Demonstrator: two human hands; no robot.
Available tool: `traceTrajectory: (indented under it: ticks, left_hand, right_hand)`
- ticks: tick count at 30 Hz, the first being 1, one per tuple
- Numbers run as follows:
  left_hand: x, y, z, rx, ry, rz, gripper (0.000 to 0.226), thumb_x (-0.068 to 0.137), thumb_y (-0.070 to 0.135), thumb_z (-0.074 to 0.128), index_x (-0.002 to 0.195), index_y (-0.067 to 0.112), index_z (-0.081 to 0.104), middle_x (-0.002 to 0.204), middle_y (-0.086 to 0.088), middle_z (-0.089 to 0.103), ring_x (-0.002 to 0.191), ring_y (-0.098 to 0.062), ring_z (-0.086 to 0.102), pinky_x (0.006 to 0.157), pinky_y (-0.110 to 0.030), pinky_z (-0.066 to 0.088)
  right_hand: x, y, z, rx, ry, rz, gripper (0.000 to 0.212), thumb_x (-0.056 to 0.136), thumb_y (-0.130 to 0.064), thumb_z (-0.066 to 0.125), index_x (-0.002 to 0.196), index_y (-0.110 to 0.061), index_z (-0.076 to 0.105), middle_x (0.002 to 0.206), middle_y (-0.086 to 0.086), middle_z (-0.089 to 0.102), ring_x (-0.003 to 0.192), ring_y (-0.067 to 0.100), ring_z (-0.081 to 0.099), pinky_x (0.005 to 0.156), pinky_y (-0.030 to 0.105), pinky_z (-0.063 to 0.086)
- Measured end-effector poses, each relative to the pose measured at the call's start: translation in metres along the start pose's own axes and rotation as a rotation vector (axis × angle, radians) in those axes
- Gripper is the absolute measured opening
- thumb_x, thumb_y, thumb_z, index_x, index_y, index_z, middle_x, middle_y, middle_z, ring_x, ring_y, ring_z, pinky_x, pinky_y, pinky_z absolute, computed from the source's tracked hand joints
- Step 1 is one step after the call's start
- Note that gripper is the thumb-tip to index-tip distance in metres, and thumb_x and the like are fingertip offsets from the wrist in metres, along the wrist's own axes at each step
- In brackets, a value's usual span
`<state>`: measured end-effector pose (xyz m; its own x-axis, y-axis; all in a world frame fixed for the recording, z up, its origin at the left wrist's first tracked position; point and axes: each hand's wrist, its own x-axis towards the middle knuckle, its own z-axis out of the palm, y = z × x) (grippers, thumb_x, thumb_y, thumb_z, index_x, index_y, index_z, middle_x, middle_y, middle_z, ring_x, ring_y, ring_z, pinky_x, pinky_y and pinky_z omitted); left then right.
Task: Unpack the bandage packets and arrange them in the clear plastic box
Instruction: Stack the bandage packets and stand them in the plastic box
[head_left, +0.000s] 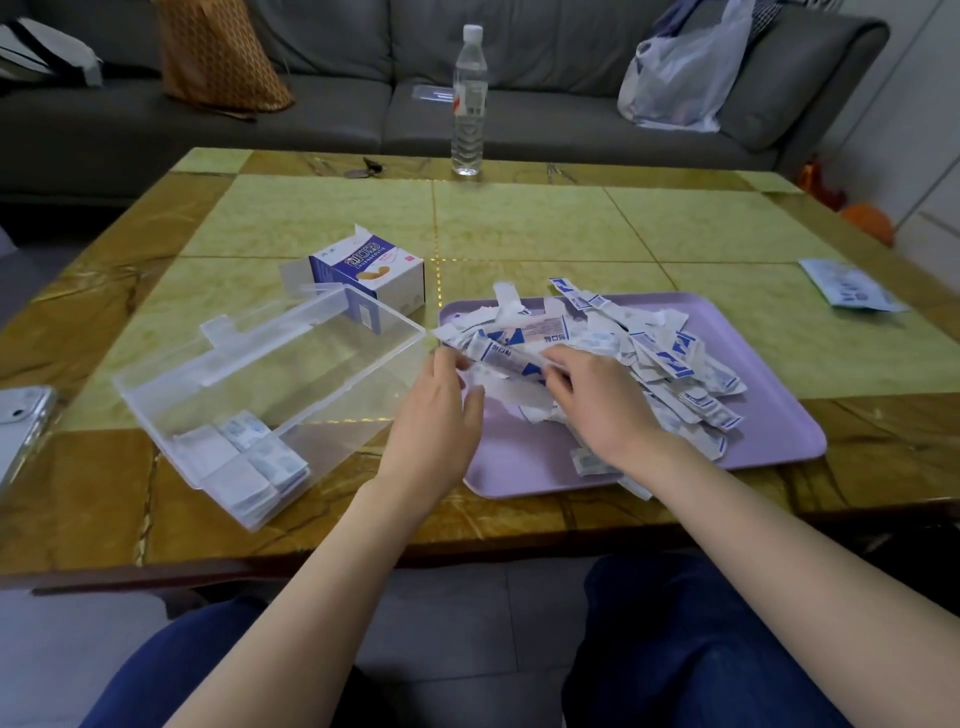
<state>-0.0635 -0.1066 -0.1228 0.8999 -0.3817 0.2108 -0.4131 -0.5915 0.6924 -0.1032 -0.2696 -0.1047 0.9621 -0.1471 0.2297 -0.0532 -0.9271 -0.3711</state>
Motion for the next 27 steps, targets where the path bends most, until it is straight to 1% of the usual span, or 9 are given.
traceTrajectory:
  ticks: [3,6,8,11,14,18,22,25,27]
  left_hand:
    - [-0.001,-0.003,0.002,-0.027,-0.009,0.015,0.042,0.095,0.022,0.049,0.133,0.011,0.033,0.13,-0.007,0.042,0.101,-0.027,0.057,0.084,-0.03,0.039]
    - [0.0,-0.004,0.003,-0.024,-0.006,0.055,0.052,0.094,0.02,0.052,0.139,0.014,0.029,0.134,-0.006,0.041,0.111,-0.025,0.053,0.09,-0.03,0.038]
    - [0.002,-0.005,0.005,0.042,-0.031,0.056,0.038,0.094,0.02,0.051,0.131,0.017,0.041,0.128,-0.004,0.05,0.112,-0.024,0.051,0.089,-0.032,0.041]
    - [0.003,-0.006,0.009,0.265,-0.086,0.1,0.017,0.095,0.021,0.046,0.106,0.014,0.057,0.107,-0.005,0.061,0.099,-0.026,0.049,0.081,-0.037,0.04]
    - [0.003,-0.009,0.012,0.342,-0.095,0.142,0.024,0.097,0.022,0.041,0.112,0.016,0.059,0.108,-0.005,0.058,0.1,-0.026,0.046,0.084,-0.035,0.037]
    - [0.002,-0.012,0.018,0.481,-0.179,0.194,0.032,0.1,0.032,0.03,0.123,0.021,0.05,0.12,-0.001,0.049,0.109,-0.023,0.041,0.089,-0.031,0.032]
    - [-0.003,-0.004,0.019,0.579,-0.23,0.228,0.069,0.085,0.052,-0.003,0.126,0.026,0.047,0.121,0.0,0.047,0.109,-0.022,0.04,0.089,-0.034,0.029]
    - [-0.003,-0.005,0.021,0.635,-0.275,0.258,0.056,0.094,0.046,0.004,0.135,0.03,0.039,0.132,0.0,0.04,0.115,-0.023,0.036,0.092,-0.036,0.027]
    - [-0.003,-0.007,0.022,0.656,-0.302,0.276,0.043,0.099,0.039,0.018,0.139,0.029,0.032,0.137,-0.002,0.035,0.118,-0.025,0.034,0.095,-0.037,0.027]
  right_hand:
    - [-0.01,-0.002,0.008,0.003,0.024,-0.044,0.021,0.097,-0.017,0.044,0.109,-0.014,0.061,0.09,0.001,0.063,0.075,0.02,0.058,0.059,0.031,0.043]
    - [-0.018,0.0,0.014,-0.056,-0.011,-0.076,0.024,0.098,-0.019,0.042,0.116,-0.017,0.058,0.108,0.001,0.064,0.095,0.023,0.06,0.073,0.039,0.05]
    - [-0.021,0.002,0.016,-0.098,-0.053,-0.09,0.026,0.099,-0.019,0.04,0.119,-0.019,0.056,0.112,0.001,0.063,0.103,0.023,0.057,0.077,0.04,0.049]
    - [-0.023,0.004,0.019,-0.054,-0.125,-0.05,0.029,0.098,-0.019,0.041,0.123,-0.019,0.055,0.119,0.001,0.059,0.111,0.021,0.052,0.087,0.04,0.046]
    - [-0.024,0.006,0.021,0.03,-0.167,0.015,0.031,0.094,-0.018,0.052,0.125,-0.018,0.052,0.119,0.002,0.058,0.114,0.021,0.051,0.092,0.035,0.044]
    - [-0.024,0.009,0.02,0.259,-0.178,0.11,0.051,0.086,-0.009,0.063,0.131,-0.021,0.042,0.128,0.002,0.055,0.118,0.017,0.052,0.097,0.029,0.043]
    - [-0.025,0.007,0.017,0.397,-0.24,0.152,0.059,0.084,-0.019,0.068,0.136,-0.023,0.039,0.135,0.0,0.049,0.122,0.011,0.047,0.094,0.018,0.035]
    - [-0.025,0.007,0.018,0.4,-0.307,0.158,0.061,0.084,-0.039,0.064,0.138,-0.022,0.039,0.137,-0.003,0.046,0.125,0.011,0.044,0.097,0.021,0.034]
    - [-0.025,0.008,0.021,0.383,-0.304,0.152,0.052,0.088,-0.04,0.058,0.135,-0.023,0.044,0.134,-0.002,0.049,0.123,0.012,0.045,0.101,0.026,0.037]
